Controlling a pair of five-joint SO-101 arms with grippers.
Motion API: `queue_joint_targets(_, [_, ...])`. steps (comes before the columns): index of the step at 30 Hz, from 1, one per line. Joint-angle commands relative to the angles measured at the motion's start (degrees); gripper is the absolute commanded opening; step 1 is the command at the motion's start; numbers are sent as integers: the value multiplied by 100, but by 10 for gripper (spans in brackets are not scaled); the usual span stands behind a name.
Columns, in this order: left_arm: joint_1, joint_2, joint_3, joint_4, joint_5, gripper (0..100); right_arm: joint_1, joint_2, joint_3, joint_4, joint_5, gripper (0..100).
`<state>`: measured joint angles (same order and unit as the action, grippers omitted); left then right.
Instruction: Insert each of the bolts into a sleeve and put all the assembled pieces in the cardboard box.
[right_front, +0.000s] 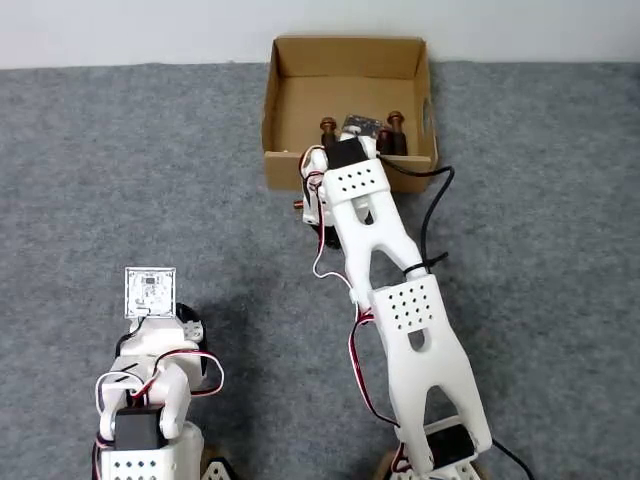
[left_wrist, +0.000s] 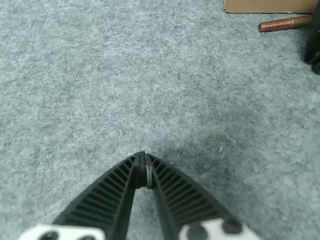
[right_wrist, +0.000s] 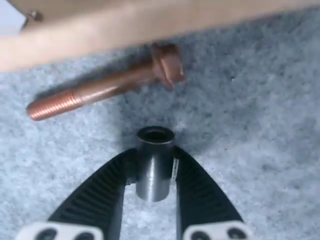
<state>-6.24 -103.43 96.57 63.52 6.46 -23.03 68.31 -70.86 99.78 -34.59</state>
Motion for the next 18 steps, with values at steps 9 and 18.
queue_joint_targets(9, [-35,-9,-13,-79,-9,6,-84,-1464,114,321,387,8])
queue_joint_targets(18, [-35,-9,-13,-88,-9,6,-84,-4119,2462,321,571,8])
